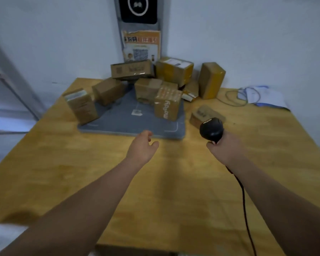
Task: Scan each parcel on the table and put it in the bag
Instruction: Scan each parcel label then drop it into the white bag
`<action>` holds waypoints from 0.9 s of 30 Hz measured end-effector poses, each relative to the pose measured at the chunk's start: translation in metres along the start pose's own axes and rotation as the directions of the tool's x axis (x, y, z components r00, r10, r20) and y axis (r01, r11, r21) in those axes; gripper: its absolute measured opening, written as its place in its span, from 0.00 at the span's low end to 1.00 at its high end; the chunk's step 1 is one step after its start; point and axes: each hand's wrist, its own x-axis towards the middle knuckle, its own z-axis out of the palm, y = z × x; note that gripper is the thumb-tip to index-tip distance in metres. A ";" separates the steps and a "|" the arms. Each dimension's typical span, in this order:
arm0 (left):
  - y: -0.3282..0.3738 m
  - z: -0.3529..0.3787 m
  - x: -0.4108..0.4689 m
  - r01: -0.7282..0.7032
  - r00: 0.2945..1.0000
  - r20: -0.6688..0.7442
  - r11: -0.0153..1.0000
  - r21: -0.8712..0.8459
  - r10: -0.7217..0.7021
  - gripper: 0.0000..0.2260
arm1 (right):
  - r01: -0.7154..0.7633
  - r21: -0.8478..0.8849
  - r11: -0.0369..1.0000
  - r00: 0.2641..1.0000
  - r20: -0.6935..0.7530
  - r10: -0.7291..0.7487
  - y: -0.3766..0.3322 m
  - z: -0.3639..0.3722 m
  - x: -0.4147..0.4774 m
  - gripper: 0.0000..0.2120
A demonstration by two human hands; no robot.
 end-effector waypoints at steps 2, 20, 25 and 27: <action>0.021 0.005 0.036 -0.036 0.999 0.026 0.994 0.105 0.033 0.21 | 0.030 -0.017 0.999 0.999 -0.031 -0.031 0.003 -0.012 0.037 0.12; 0.092 0.038 0.254 -0.004 0.981 0.156 0.785 0.619 -0.118 0.39 | 0.072 0.281 0.957 0.983 0.139 -0.115 -0.032 0.014 0.230 0.06; 0.091 0.038 0.246 0.030 0.976 0.158 0.816 0.577 -0.147 0.40 | -0.008 0.325 0.946 0.978 0.198 -0.060 -0.035 0.016 0.238 0.08; 0.088 0.034 0.239 0.027 0.979 0.153 0.830 0.557 -0.135 0.41 | -0.100 0.407 0.908 0.969 0.246 -0.003 -0.038 0.018 0.234 0.09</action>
